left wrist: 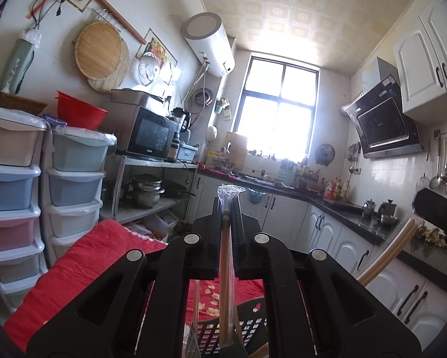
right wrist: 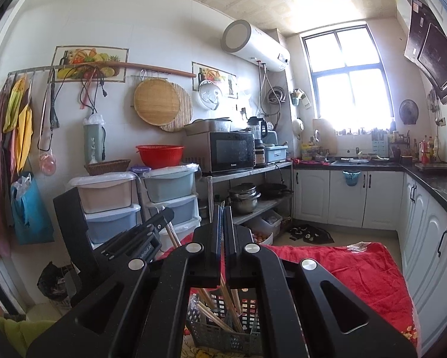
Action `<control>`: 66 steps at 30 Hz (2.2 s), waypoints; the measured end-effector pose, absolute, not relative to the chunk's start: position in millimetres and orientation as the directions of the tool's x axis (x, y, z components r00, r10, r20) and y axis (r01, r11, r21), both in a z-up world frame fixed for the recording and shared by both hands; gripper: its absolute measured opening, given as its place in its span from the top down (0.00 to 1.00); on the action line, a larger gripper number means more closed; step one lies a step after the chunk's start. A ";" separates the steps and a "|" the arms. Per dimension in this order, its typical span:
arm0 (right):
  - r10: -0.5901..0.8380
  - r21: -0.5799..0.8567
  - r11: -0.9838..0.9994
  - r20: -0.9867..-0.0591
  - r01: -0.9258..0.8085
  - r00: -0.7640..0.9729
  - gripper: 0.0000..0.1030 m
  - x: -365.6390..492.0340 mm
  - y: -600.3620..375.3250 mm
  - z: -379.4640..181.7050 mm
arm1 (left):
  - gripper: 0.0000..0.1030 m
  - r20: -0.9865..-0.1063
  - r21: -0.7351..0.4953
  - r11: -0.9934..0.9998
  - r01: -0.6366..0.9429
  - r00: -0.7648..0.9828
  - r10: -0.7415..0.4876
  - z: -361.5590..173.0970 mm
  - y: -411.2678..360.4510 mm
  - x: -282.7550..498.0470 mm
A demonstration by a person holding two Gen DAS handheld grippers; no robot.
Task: Organize utensils
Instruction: 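Lower both chopsticks into the caddy and open both tools, then withdraw both open tools from the caddy toward the chopstick pile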
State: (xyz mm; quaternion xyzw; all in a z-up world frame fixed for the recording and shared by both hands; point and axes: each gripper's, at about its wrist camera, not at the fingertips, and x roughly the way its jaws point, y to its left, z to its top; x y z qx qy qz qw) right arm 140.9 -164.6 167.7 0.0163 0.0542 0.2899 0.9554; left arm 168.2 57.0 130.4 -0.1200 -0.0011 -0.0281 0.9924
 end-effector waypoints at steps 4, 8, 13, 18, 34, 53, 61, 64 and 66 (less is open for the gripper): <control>0.552 0.062 0.834 -0.119 -0.548 0.826 0.98 148.1 -163.2 158.8 | 0.97 -0.019 -0.243 0.968 0.063 0.997 -0.069 120.2 57.1 171.8; 0.544 0.061 0.838 -0.153 -0.542 0.825 0.98 158.7 -159.5 148.4 | 0.97 -0.046 -0.252 0.965 0.069 0.995 -0.084 108.9 58.2 174.2; 0.532 0.079 0.846 -0.201 -0.528 0.822 0.98 172.1 -156.0 133.5 | 0.97 -0.084 -0.265 0.961 0.074 0.991 -0.100 97.2 60.1 177.7; 0.540 0.128 0.841 -0.241 -0.525 0.806 0.94 182.3 -156.5 121.6 | 0.84 -0.120 -0.277 0.958 0.074 0.986 -0.111 90.9 62.4 179.8; 0.525 0.154 0.851 -0.281 -0.502 0.803 0.63 165.7 -176.6 111.0 | 0.14 -0.170 -0.331 0.942 0.053 0.979 -0.115 86.2 76.9 161.3; 0.511 0.170 0.859 -0.348 -0.483 0.786 0.57 137.9 -197.6 78.9 | 0.11 -0.215 -0.376 0.924 0.060 0.965 -0.150 66.3 84.5 116.8; 0.514 0.173 0.857 -0.370 -0.486 0.774 0.55 124.9 -199.4 67.0 | 0.11 -0.269 -0.378 0.923 0.068 0.946 -0.180 48.2 78.5 110.9; 0.515 0.178 0.856 -0.379 -0.485 0.769 0.54 121.9 -200.2 62.5 | 0.11 -0.292 -0.373 0.926 0.065 0.939 -0.184 40.1 76.7 110.2; 0.514 0.176 0.856 -0.387 -0.486 0.765 0.54 119.4 -201.3 58.5 | 0.11 -0.304 -0.370 0.927 0.064 0.934 -0.186 36.3 75.8 109.1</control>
